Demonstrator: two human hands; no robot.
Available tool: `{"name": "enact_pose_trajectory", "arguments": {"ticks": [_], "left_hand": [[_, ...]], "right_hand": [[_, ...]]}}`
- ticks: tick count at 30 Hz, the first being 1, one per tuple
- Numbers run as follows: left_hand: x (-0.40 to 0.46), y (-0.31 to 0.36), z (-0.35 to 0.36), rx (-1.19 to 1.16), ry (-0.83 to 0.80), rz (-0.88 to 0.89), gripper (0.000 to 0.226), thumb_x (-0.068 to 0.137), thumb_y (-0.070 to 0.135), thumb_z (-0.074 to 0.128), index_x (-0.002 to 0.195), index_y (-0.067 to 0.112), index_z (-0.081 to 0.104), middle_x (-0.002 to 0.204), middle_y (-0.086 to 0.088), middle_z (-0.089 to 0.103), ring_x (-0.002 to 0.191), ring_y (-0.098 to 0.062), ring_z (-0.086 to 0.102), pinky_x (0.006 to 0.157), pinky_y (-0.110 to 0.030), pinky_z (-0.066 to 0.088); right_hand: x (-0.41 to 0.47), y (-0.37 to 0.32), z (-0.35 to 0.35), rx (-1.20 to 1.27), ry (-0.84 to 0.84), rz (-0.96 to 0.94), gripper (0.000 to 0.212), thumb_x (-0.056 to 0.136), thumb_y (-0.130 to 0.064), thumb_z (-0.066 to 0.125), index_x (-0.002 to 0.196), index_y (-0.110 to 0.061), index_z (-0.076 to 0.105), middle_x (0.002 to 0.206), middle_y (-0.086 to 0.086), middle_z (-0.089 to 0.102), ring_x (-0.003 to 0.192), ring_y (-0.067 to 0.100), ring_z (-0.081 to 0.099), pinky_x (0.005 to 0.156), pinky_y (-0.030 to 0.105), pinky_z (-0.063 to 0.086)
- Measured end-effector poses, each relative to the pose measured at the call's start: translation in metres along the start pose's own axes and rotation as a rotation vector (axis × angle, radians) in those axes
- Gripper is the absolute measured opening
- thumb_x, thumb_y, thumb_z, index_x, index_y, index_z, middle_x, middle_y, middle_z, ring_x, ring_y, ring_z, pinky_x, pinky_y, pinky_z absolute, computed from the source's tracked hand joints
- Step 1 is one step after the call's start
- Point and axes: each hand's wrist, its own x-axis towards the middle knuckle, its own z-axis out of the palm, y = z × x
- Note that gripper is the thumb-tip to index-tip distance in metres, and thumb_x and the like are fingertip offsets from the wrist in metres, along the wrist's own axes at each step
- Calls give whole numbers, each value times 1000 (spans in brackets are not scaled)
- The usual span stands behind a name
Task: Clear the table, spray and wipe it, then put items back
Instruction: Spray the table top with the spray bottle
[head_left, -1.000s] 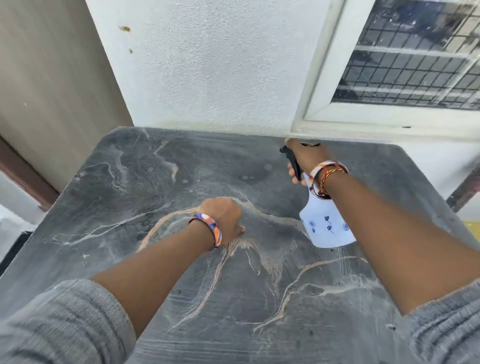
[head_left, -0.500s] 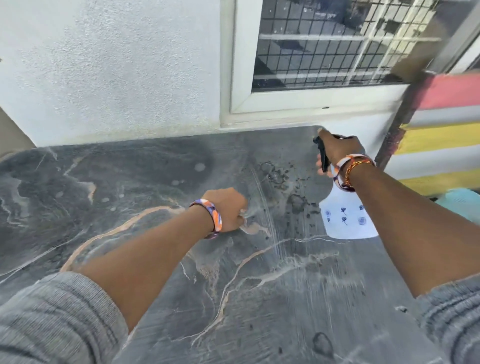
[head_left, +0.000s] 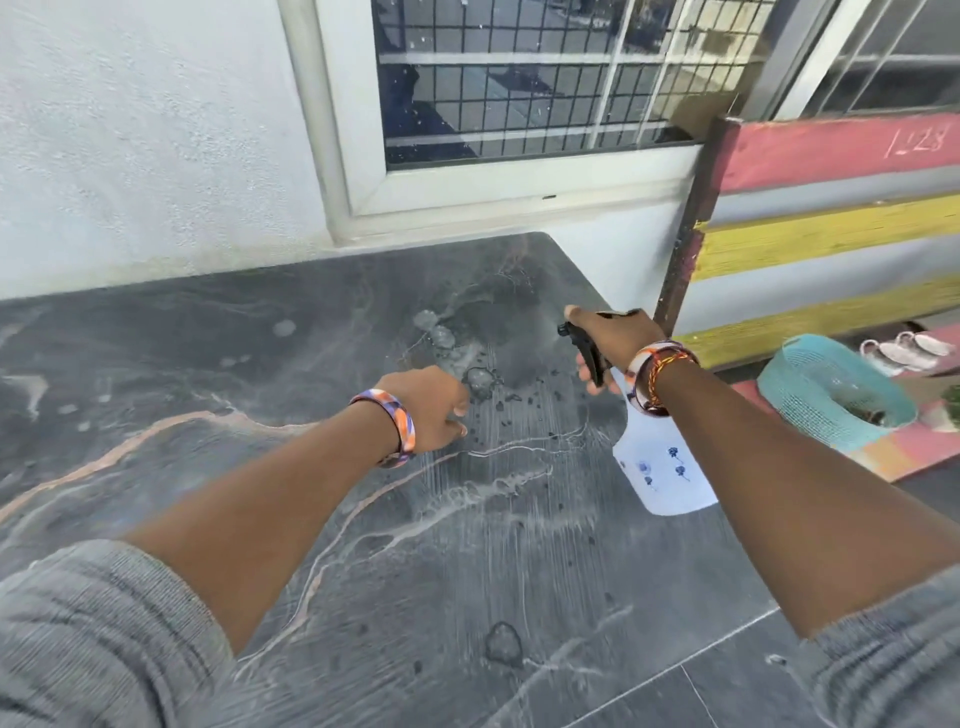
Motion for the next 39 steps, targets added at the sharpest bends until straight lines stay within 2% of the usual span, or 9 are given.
{"name": "enact_pose_trajectory", "arguments": {"ticks": [6, 11, 14, 16, 20, 25, 31, 35, 39], "left_hand": [[-26, 7, -3, 10, 18, 24, 35, 89, 37, 50, 119, 20, 56, 124, -3, 60, 111, -27, 58, 89, -37, 51], [-63, 15, 6, 35, 38, 64, 35, 89, 36, 50, 119, 19, 56, 123, -3, 60, 110, -26, 58, 82, -30, 47], [-89, 20, 16, 67, 38, 98, 34, 89, 35, 49, 119, 20, 57, 121, -3, 62, 110, -25, 58, 84, -33, 49], [-109, 22, 25, 92, 35, 108, 33, 89, 34, 48, 117, 19, 57, 117, -5, 63, 109, -27, 58, 81, -33, 48], [-150, 23, 42, 98, 34, 75, 30, 89, 35, 49, 112, 17, 58, 116, -7, 63, 106, -30, 59, 84, -34, 49], [-206, 10, 58, 144, -19, 0, 33, 89, 35, 51, 107, 11, 64, 112, -9, 67, 106, -29, 60, 85, -33, 49], [-277, -39, 68, 134, -197, -242, 34, 85, 34, 57, 102, 6, 64, 105, -12, 67, 100, -29, 62, 84, -31, 48], [-322, -82, 69, 110, -259, -405, 31, 82, 32, 62, 101, 7, 65, 102, -12, 71, 88, -26, 65, 79, -29, 50], [-362, -129, 68, 405, -351, -499, 29, 87, 21, 51, 113, 13, 62, 118, -4, 65, 107, -24, 62, 89, -32, 50]], "right_hand": [[-26, 31, -24, -2, 149, 35, 42, 75, -48, 64, 63, -8, 61, 40, 5, 56, 32, 18, 50, 42, 25, 47], [-67, 60, -56, 70, 266, 97, 35, 81, -40, 61, 80, -5, 61, 58, 14, 57, 43, 25, 54, 48, 30, 50], [-99, 80, -61, 95, 406, 86, 34, 81, -39, 60, 73, -6, 61, 46, 11, 55, 29, 20, 50, 35, 21, 45], [-123, 95, -58, 131, 426, 82, 34, 80, -40, 61, 75, -6, 62, 52, 12, 55, 32, 21, 49, 34, 22, 44], [-168, 119, -41, 147, 295, 101, 36, 81, -43, 61, 70, -9, 59, 53, 10, 52, 40, 21, 44, 44, 22, 38], [-222, 118, 2, 181, 14, 162, 33, 84, -35, 64, 76, -4, 59, 61, 17, 59, 39, 25, 57, 42, 32, 53], [-261, 108, 78, 112, -64, 29, 29, 77, -39, 64, 71, -11, 61, 41, 3, 54, 31, 15, 45, 39, 18, 37], [-274, 87, 117, 116, -165, 20, 33, 78, -40, 64, 69, -9, 57, 41, 6, 51, 32, 18, 44, 38, 20, 36], [-296, 64, 161, 89, -359, 0, 35, 81, -41, 64, 79, -7, 58, 55, 13, 54, 44, 25, 52, 48, 30, 47]]}}
